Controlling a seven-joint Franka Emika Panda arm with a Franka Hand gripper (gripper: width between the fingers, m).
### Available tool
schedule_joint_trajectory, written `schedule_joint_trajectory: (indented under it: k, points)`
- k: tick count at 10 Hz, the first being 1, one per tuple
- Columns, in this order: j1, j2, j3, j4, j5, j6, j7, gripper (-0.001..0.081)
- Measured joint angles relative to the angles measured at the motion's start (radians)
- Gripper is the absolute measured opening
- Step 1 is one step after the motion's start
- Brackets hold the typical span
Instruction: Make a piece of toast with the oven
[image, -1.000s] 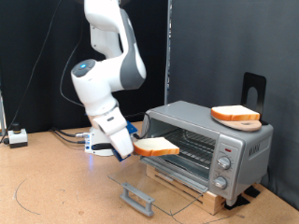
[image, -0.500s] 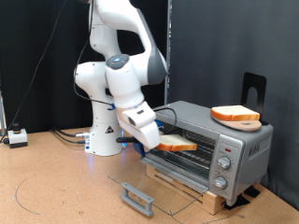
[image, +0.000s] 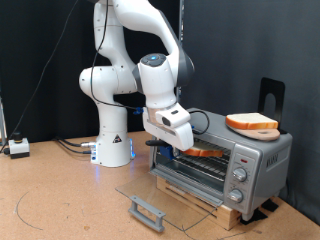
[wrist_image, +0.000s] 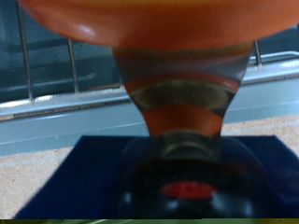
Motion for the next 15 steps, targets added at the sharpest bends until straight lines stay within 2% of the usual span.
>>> schedule_joint_trajectory:
  k: [2, 5, 8, 11, 15]
  points:
    - [0.001, -0.017, 0.023, -0.023, -0.002, 0.047, 0.000, 0.0397]
    - [-0.014, -0.044, 0.016, -0.026, -0.027, 0.045, -0.019, 0.0397]
    - [-0.074, -0.070, -0.036, -0.024, -0.087, -0.019, -0.083, 0.0397]
    - [-0.131, -0.070, -0.066, -0.024, -0.147, -0.024, -0.113, 0.0397]
    - [-0.157, -0.069, -0.075, -0.020, -0.200, -0.034, -0.117, 0.0397]
